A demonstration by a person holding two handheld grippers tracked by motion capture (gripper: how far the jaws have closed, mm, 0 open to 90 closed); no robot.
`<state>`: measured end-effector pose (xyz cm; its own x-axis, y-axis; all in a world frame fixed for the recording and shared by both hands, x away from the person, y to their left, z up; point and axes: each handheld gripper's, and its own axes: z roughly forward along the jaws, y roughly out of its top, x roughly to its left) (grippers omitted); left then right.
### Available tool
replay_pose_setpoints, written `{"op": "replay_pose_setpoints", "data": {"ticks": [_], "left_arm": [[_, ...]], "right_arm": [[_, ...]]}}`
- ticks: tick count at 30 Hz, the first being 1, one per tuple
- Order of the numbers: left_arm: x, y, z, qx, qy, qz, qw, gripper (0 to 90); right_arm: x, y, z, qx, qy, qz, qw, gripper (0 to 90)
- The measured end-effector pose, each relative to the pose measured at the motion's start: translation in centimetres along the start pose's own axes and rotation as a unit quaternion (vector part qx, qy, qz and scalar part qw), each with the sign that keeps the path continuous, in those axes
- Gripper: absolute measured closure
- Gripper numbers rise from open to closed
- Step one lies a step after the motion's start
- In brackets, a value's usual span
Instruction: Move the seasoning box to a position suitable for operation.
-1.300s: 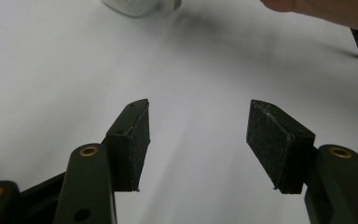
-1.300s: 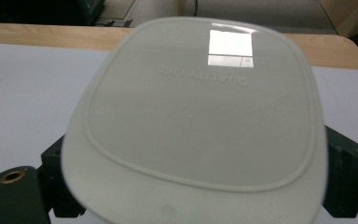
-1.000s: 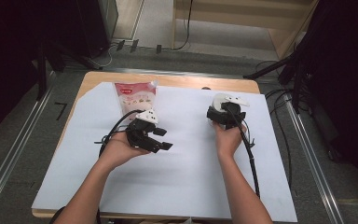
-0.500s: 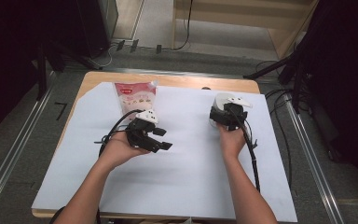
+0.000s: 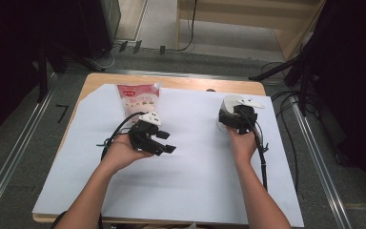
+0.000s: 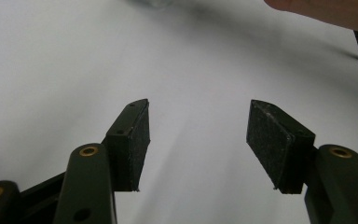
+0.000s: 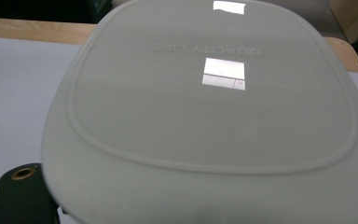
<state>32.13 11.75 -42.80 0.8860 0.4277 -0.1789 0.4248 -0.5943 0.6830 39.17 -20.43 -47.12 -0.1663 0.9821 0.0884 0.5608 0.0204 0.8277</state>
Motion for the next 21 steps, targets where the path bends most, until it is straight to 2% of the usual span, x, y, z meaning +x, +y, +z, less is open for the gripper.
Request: {"op": "replay_pose_setpoints", "data": {"ticks": [3,5,7,8,11,14,16,17,18,21], "left_arm": [[0.0,0.0,0.0,0.002,0.001,0.0,1.0,40.4],[0.1,0.0,-0.1,-0.002,0.002,-0.001,1.0,40.4],[0.1,-0.1,-0.1,-0.005,0.001,-0.002,1.0,40.4],[0.1,-0.1,-0.1,-0.005,0.001,-0.002,1.0,40.4],[0.0,0.0,-0.1,-0.002,0.001,-0.001,1.0,40.4],[0.0,0.0,-0.1,0.003,0.001,-0.002,1.0,40.4],[0.0,0.0,0.0,-0.005,-0.006,-0.009,0.9999,40.4],[0.1,0.0,-0.1,-0.011,-0.011,-0.015,0.9998,40.4],[0.1,0.0,-0.1,-0.011,-0.011,-0.015,0.9998,40.5],[0.0,0.1,-0.1,-0.009,-0.009,-0.012,0.9998,40.6]], "right_arm": [[0.0,0.1,-0.8,-0.003,0.009,-0.012,0.9999,15.1],[0.0,0.2,-1.7,-0.007,0.029,-0.013,0.9995,15.1],[0.0,0.3,-2.1,-0.008,0.032,-0.017,0.9993,15.1],[0.1,0.3,-2.7,-0.011,0.043,-0.025,0.9987,15.1],[0.3,0.2,-3.4,-0.01,0.05,-0.036,0.9981,15.1],[0.5,-0.1,-4.6,-0.012,0.064,-0.052,0.9965,15.1],[0.6,-0.4,-5.3,-0.015,0.077,-0.057,0.9953,15.1],[0.8,-0.6,-6.0,-0.016,0.091,-0.065,0.9936,15.1],[0.8,-0.6,-6.0,-0.016,0.091,-0.065,0.9936,15.1],[0.9,-1.0,-6.8,-0.012,0.109,-0.079,0.9908,15.1]]}}
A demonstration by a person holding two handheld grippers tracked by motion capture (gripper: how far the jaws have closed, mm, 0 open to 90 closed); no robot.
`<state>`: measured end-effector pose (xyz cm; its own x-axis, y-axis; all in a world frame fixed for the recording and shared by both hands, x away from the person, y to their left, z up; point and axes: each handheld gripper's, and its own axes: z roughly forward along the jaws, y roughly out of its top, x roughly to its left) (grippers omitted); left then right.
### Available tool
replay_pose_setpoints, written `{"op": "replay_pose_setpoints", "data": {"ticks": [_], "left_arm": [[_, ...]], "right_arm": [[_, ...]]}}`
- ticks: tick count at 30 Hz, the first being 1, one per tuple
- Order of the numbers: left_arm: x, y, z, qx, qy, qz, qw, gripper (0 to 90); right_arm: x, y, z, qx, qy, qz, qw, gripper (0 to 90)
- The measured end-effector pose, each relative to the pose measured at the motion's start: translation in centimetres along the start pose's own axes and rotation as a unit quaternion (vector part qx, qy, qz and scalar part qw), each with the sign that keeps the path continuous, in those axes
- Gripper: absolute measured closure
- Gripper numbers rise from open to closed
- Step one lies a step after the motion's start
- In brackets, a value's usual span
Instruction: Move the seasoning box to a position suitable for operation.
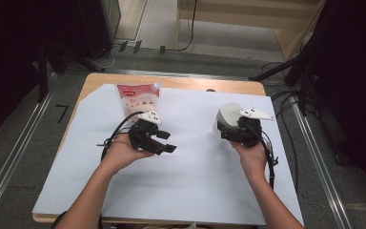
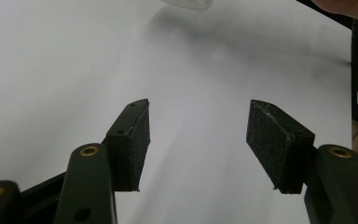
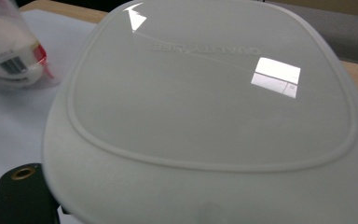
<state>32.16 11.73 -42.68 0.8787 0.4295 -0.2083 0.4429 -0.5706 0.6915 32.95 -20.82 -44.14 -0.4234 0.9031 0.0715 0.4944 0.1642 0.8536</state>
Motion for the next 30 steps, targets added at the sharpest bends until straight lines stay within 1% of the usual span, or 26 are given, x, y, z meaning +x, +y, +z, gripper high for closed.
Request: {"op": "replay_pose_setpoints", "data": {"ticks": [2,3,4,5,6,7,8,9,10,11,12,13,14,15,16,17,18,19,20,21,23,24,25,26,30], "left_arm": [[-0.1,0.0,0.0,0.003,0.0,0.003,1.0,40.6],[-0.1,0.0,0.0,0.002,-0.001,0.004,1.0,40.5],[-0.2,0.1,0.1,0.007,0.003,0.007,1.0,40.4],[-0.2,0.1,0.1,0.007,0.003,0.007,1.0,40.4],[-0.2,0.1,0.1,0.006,0.002,0.005,1.0,40.4],[-0.2,0.1,0.1,0.006,0.002,0.005,1.0,40.4],[-0.2,0.1,0.1,0.006,0.002,0.004,1.0,40.4],[-0.2,0.1,0.1,0.006,0.002,0.004,1.0,40.4],[-0.2,0.1,0.1,0.008,0.002,0.006,1.0,40.4],[-0.3,0.1,0.2,0.012,0.003,0.009,0.9999,40.4],[-0.3,0.1,0.2,0.012,0.003,0.009,0.9999,40.3],[-0.4,0.2,0.2,0.015,0.006,0.012,0.9998,40.3],[-0.4,0.2,0.2,0.01,0.002,0.011,0.9999,40.3],[-0.4,0.2,0.2,0.01,0.002,0.011,0.9999,40.2],[-0.4,0.2,0.1,0.011,0.004,0.013,0.9999,40.2],[-0.4,0.2,0.1,0.011,0.004,0.013,0.9999,40.2],[-0.4,0.2,0.0,0.01,0.002,0.012,0.9999,40.2],[-0.4,0.1,0.0,0.009,0.005,0.011,0.9999,40.2],[-0.4,0.1,0.0,0.009,0.007,0.01,0.9999,40.2],[-0.4,0.1,0.0,0.009,0.007,0.01,0.9999,40.2],[-0.5,0.1,-0.1,0.006,0.008,0.013,0.9999,40.2],[-0.5,0.1,-0.2,0.002,0.011,0.013,0.9999,40.4],[-0.5,0.2,-0.3,0.001,0.01,0.015,0.9998,40.4],[-0.5,0.1,-0.3,0.002,0.012,0.014,0.9998,40.4],[-0.5,0.1,-0.3,0.005,0.011,0.013,0.9999,40.4]], "right_arm": [[0.2,-0.3,-0.3,0.002,0.007,-0.007,0.9999,15.1],[0.3,-0.5,-0.5,0.002,0.014,-0.007,0.9999,15.1],[0.5,-0.7,-0.8,0.002,0.022,-0.007,0.9997,15.1],[0.5,-0.7,-0.8,0.002,0.022,-0.007,0.9997,15.1],[0.9,-0.8,-1.1,-0.002,0.025,-0.017,0.9995,15.1],[0.9,-0.8,-1.1,-0.002,0.025,-0.017,0.9995,15.1],[1.4,-0.9,-1.3,-0.005,0.027,-0.022,0.9994,15.1],[1.4,-0.9,-1.3,-0.005,0.027,-0.022,0.9994,15.1],[1.6,-1.0,-1.3,-0.004,0.032,-0.024,0.9992,15.1],[2.1,-1.0,-1.2,-0.004,0.042,-0.026,0.9988,15.1],[2.1,-1.0,-1.2,-0.004,0.042,-0.026,0.9988,15.1],[2.8,-1.1,-1.1,-0.005,0.048,-0.033,0.9983,15.1],[3.1,-1.2,-1.1,-0.004,0.051,-0.039,0.9979,15.1],[3.1,-1.2,-1.1,-0.004,0.051,-0.039,0.9979,15.1],[3.7,-1.4,-1.0,0.0,0.061,-0.044,0.9972,15.1],[3.7,-1.4,-1.0,0.0,0.061,-0.044,0.9972,15.1],[4.3,-1.7,-1.0,0.002,0.07,-0.052,0.9962,15.1],[4.7,-1.8,-1.0,0.004,0.076,-0.055,0.9956,15.1],[5.0,-2.0,-0.9,0.002,0.08,-0.062,0.9949,15.1],[5.0,-2.0,-0.9,0.002,0.08,-0.062,0.9949,15.1],[5.6,-2.4,-0.8,0.004,0.096,-0.065,0.9932,15.1],[6.1,-2.7,-0.5,0.006,0.107,-0.069,0.9919,15.1],[6.1,-2.7,-0.5,0.006,0.107,-0.069,0.9919,15.1],[6.6,-2.9,-0.2,0.006,0.109,-0.078,0.991,15.1],[7.1,-3.2,0.5,0.012,0.115,-0.078,0.9903,15.1]]}}
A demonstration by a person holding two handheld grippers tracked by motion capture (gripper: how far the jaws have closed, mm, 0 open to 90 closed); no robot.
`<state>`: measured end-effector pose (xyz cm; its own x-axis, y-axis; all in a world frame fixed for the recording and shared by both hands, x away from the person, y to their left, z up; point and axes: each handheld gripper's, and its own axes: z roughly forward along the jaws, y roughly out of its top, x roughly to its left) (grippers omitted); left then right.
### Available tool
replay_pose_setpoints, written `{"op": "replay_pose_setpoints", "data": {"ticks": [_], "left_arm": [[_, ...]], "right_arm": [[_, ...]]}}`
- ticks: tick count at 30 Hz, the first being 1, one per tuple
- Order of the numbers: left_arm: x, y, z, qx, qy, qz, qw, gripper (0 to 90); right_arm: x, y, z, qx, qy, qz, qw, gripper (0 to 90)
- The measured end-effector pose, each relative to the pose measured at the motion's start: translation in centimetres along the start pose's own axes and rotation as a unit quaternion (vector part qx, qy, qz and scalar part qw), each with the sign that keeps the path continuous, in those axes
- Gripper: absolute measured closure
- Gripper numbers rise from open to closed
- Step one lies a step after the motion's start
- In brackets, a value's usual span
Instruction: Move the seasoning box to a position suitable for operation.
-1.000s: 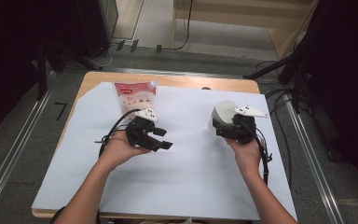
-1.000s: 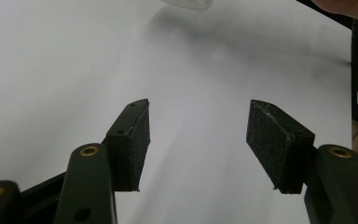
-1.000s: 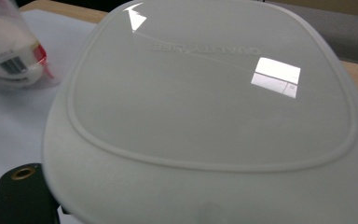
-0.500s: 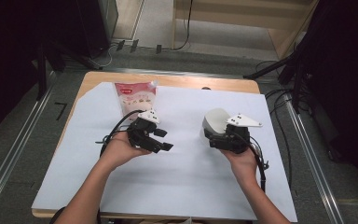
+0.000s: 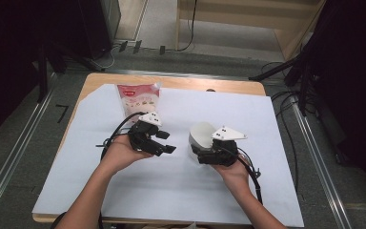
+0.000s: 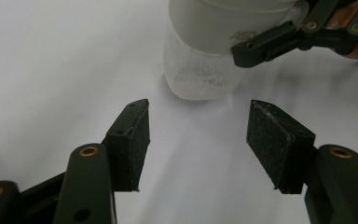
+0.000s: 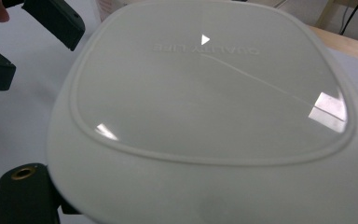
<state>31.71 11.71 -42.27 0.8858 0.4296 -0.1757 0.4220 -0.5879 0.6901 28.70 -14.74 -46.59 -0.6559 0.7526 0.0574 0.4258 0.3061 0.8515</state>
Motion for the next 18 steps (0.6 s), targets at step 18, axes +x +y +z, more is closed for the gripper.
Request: {"op": "replay_pose_setpoints", "data": {"ticks": [18], "left_arm": [[-0.09,-0.02,0.16,0.007,0.002,0.004,1.0,39.9]], "right_arm": [[0.11,-0.78,0.93,0.005,0.017,-0.002,0.9998,14.7]]}}
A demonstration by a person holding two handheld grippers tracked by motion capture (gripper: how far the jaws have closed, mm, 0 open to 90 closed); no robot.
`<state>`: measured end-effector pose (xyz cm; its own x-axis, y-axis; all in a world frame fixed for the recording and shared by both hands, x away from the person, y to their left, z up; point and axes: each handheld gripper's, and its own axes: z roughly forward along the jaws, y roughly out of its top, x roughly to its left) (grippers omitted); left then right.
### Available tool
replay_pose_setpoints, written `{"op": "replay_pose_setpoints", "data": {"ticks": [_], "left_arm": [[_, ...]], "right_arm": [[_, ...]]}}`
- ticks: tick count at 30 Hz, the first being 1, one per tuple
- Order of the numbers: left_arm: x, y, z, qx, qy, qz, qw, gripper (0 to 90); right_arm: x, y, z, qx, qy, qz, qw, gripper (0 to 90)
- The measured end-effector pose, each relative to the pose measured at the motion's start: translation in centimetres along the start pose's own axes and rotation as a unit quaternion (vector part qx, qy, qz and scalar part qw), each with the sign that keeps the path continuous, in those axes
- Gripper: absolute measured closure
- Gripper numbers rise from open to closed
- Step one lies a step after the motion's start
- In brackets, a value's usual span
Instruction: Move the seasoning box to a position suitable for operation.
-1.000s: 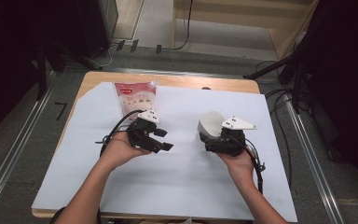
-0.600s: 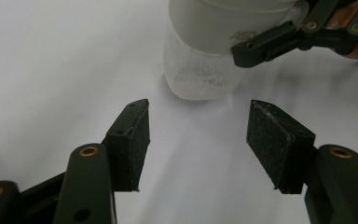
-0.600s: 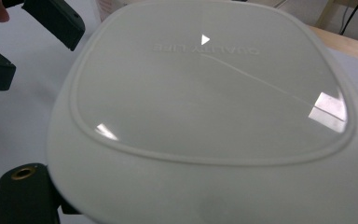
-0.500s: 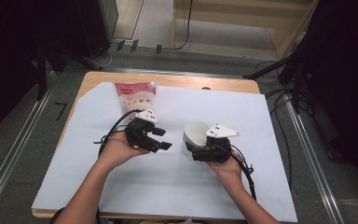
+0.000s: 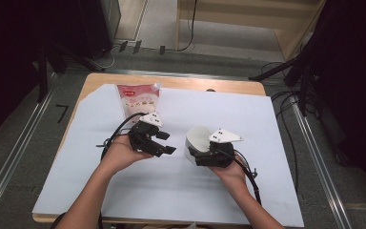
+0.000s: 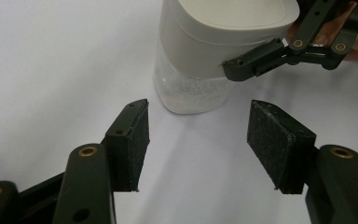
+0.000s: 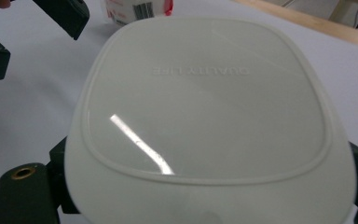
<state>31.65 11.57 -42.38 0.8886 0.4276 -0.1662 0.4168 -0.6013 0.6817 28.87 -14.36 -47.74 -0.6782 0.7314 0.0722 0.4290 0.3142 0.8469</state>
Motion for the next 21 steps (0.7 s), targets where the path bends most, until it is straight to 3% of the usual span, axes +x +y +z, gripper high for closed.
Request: {"op": "replay_pose_setpoints", "data": {"ticks": [9,13,19,21], "left_arm": [[0.0,0.1,0.0,0.003,-0.003,0.002,1.0,39.0],[0.0,0.1,0.0,0.003,-0.002,0.0,1.0,38.5],[0.1,0.1,-0.1,0.001,-0.006,-0.001,1.0,38.2],[0.1,0.1,-0.1,0.002,-0.006,-0.001,1.0,38.3]], "right_arm": [[-0.2,1.0,-0.8,0.018,0.018,0.012,0.9996,9.4],[-0.1,1.6,-1.9,0.025,0.026,0.006,0.9993,1.4],[-0.5,2.0,-4.1,0.024,0.036,0.016,0.999,1.2],[-0.7,1.8,-5.2,0.021,0.034,0.017,0.999,8.1]]}}
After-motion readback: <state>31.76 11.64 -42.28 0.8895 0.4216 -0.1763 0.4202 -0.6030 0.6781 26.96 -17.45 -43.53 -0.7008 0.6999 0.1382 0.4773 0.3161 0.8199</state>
